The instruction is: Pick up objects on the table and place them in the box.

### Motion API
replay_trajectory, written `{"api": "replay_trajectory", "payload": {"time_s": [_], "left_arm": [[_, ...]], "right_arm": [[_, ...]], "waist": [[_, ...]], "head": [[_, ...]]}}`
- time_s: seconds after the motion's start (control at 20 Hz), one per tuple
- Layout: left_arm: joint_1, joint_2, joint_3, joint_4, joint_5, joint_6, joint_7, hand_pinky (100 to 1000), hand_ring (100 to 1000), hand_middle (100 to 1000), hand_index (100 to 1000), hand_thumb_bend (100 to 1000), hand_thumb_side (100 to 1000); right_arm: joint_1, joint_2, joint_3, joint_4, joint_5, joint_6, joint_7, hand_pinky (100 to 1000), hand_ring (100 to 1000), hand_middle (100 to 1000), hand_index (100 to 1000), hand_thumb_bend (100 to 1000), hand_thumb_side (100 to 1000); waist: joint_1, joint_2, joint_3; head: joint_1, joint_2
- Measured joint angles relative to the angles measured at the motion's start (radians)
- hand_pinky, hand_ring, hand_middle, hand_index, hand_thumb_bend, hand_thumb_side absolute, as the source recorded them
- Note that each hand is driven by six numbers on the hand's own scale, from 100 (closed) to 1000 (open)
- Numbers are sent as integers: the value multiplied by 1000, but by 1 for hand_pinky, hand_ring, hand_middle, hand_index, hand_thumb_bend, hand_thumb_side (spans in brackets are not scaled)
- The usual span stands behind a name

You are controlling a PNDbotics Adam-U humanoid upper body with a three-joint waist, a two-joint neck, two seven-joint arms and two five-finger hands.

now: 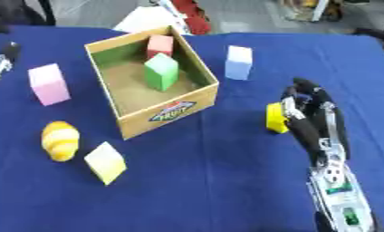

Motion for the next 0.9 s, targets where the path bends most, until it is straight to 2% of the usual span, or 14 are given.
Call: {"api": "replay_trajectory", "payload": {"time_s": [0.2, 0.35, 0.45, 0.65, 0.9], "left_arm": [[-131, 4, -59, 205, -131, -49, -140, 810, 772, 813, 895, 452, 340], [-199, -30, -69, 345, -245, -85, -203, 807, 780, 818, 897, 500, 321], [-234, -62, -70, 423, -322, -107, -225, 805, 783, 821, 900, 523, 326], [-286, -130, -66, 549, -461, -136, -248, 804, 786, 826, 909, 584, 401], [-311, -186, -57, 635, -574, -147, -248, 801, 788, 828, 913, 588, 391]], "right_arm": [[9, -4, 5, 2, 0, 0, 6, 570, 586, 655, 785, 100, 396], [13, -5, 6, 3, 0, 1, 9, 570, 586, 655, 785, 100, 396], [13, -5, 6, 4, 0, 1, 9, 570, 586, 655, 785, 100, 397], [13, -5, 8, 8, 0, 0, 13, 570, 586, 655, 785, 100, 397], [13, -5, 11, 8, 0, 0, 16, 570, 586, 655, 785, 100, 398]], "waist": [[6, -3, -10], [7, -6, -17], [8, -6, -20], [8, -6, -22], [8, -6, -29]], "head": [[3, 2], [4, 9], [4, 10], [5, 15], [8, 17]]}}
